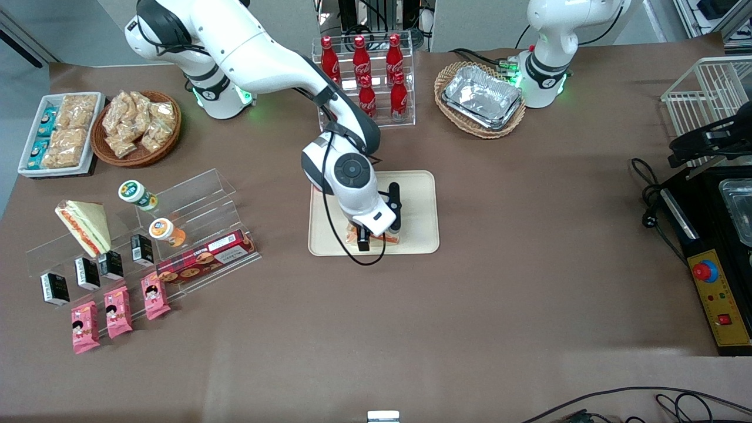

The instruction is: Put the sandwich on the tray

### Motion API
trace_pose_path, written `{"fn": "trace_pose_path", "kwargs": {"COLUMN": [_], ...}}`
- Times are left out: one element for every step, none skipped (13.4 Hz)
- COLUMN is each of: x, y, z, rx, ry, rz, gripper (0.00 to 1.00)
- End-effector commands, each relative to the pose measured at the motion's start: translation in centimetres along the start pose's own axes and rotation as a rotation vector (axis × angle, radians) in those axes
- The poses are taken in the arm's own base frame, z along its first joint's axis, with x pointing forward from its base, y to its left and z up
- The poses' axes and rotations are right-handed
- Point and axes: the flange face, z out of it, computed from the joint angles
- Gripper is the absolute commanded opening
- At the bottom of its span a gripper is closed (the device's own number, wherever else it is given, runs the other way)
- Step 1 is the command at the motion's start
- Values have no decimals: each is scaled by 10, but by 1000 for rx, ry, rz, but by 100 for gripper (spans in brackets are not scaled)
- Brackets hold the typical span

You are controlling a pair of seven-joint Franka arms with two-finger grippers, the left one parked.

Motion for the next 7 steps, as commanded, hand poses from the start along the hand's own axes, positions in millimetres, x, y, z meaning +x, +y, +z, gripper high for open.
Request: {"fn": "trace_pose_path", "kwargs": {"x": [-36, -57, -72, -90, -110, -128, -144], "y": [26, 39, 45, 53, 62, 68, 70], "z": [-54, -70, -84, -103, -120, -143, -169], "rx": [54, 78, 111, 130, 134, 134, 130], "ry": [49, 60, 75, 91, 99, 105, 109], "rz": [110, 160, 200, 243, 296, 357, 425], "gripper": [100, 100, 100, 100, 100, 100, 100]}}
